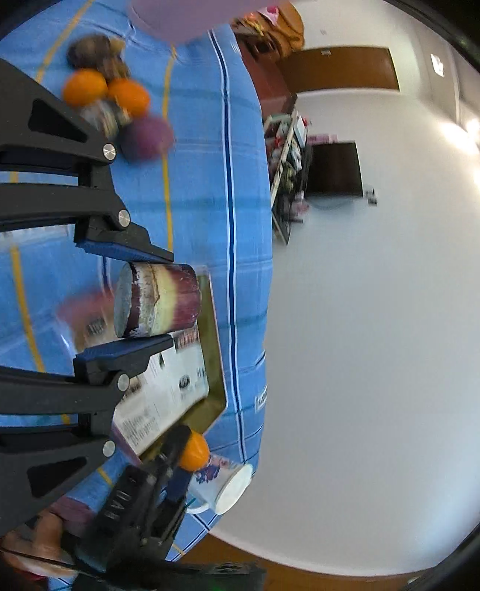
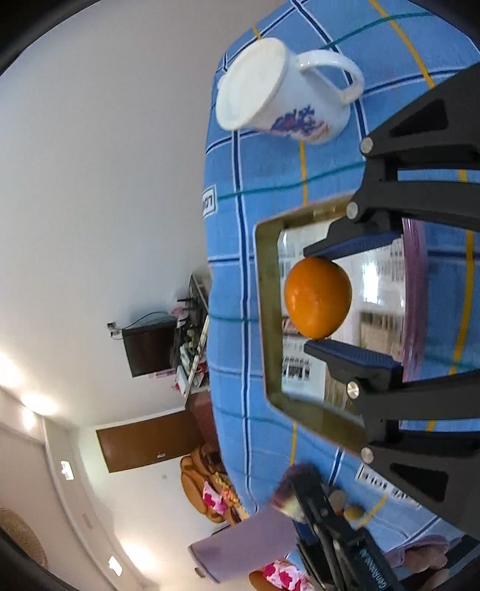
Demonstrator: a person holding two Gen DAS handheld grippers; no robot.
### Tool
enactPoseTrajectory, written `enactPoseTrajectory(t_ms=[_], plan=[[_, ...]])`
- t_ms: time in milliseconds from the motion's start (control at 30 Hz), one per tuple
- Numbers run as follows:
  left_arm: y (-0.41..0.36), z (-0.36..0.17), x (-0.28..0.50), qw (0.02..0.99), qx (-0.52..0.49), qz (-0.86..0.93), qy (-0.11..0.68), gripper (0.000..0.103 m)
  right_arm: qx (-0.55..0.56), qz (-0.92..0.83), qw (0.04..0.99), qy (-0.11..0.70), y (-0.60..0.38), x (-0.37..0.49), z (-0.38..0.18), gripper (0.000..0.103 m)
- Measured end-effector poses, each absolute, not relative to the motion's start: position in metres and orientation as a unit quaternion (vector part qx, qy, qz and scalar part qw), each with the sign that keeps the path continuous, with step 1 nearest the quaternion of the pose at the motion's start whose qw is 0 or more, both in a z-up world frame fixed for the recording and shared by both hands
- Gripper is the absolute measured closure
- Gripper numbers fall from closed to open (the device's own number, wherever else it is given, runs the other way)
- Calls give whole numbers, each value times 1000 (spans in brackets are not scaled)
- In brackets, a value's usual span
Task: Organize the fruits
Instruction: 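Lower the sugarcane and orange into the tin and open both tools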
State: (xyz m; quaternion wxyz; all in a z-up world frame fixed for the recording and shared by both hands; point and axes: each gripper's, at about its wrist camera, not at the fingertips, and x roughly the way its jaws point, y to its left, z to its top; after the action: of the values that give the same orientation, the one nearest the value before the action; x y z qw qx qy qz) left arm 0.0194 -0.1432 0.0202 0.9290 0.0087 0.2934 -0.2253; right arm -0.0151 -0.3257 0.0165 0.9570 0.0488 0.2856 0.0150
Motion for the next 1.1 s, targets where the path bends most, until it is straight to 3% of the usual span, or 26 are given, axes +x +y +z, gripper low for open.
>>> enactPoseTrajectory(t_ms=[167, 600, 633, 733, 800, 867, 967, 1100], plan=[[-184, 3, 32, 917, 21, -230, 325, 64, 41, 7, 951, 306, -329, -9, 8, 56], [-200, -16, 36, 916, 59, -204, 340, 63, 66, 10, 942, 330, -339, -2, -8, 54], [-200, -15, 34, 919, 60, -199, 335, 63, 69, 12, 943, 326, -340, -2, -8, 52], [-193, -9, 30, 928, 57, -185, 317, 59, 82, 2, 949, 306, -345, -9, -4, 29], [-190, -7, 26, 934, 57, -185, 301, 34, 95, -1, 955, 281, -349, -16, 2, 15], [-186, -1, 17, 943, 62, -173, 276, 26, 99, -2, 966, 239, -351, -27, 11, 10], [-182, 6, 5, 957, 74, -156, 234, 23, 86, -19, 978, 187, -348, -40, 21, 0], [-174, 10, -1, 964, 75, -140, 212, 20, 57, -47, 988, 137, -343, -51, 28, 0]])
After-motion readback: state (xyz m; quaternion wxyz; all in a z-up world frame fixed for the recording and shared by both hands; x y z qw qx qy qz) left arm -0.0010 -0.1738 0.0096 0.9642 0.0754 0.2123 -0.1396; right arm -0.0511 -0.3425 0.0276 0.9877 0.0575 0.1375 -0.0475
